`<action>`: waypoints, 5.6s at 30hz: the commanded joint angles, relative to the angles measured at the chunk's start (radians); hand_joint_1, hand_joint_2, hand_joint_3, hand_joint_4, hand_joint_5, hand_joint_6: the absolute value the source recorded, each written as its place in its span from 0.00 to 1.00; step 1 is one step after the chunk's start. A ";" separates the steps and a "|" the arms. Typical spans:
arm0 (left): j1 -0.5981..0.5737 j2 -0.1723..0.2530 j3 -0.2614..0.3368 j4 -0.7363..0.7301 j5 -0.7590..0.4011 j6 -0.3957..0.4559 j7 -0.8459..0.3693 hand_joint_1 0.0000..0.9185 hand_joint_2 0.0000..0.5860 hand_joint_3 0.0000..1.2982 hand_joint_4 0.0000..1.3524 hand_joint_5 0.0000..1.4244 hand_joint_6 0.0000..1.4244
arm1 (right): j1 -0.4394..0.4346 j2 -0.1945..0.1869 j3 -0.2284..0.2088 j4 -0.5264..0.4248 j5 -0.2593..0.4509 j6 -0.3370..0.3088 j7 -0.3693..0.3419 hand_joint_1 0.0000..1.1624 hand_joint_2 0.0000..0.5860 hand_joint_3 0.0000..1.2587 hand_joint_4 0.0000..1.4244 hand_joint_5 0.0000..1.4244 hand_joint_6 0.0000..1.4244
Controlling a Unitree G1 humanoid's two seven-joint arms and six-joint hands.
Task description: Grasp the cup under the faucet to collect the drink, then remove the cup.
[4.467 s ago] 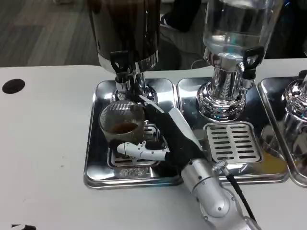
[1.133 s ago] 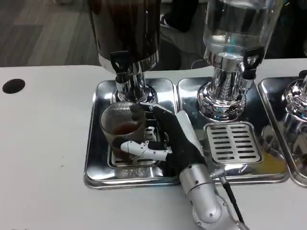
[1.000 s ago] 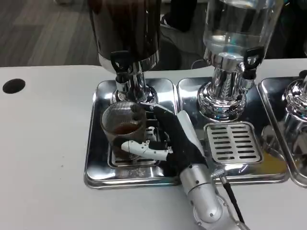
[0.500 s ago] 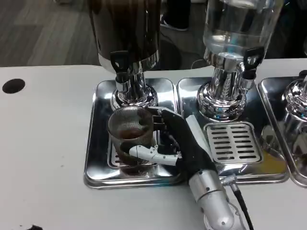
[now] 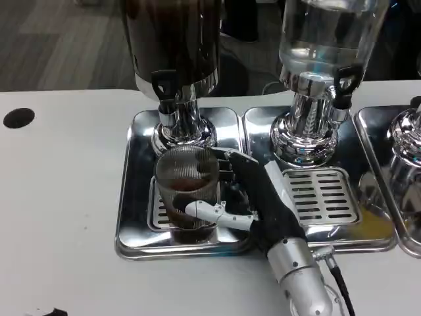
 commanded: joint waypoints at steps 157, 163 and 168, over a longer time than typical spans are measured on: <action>-0.141 0.075 -0.132 -0.090 -0.011 0.328 -0.159 0.00 0.15 0.26 0.19 0.26 0.41 | 0.328 -0.236 -0.329 -0.001 0.332 -0.492 0.494 0.66 0.19 0.37 0.32 0.33 0.18; -0.139 0.073 -0.135 -0.092 -0.007 0.334 -0.160 0.00 0.15 0.25 0.19 0.26 0.41 | 0.326 -0.244 -0.340 0.058 0.343 -0.542 0.506 0.66 0.19 0.37 0.32 0.33 0.18; -0.138 0.074 -0.138 -0.096 -0.005 0.337 -0.159 0.00 0.15 0.25 0.19 0.26 0.41 | 0.338 -0.248 -0.346 0.071 0.360 -0.568 0.526 0.66 0.19 0.37 0.32 0.33 0.18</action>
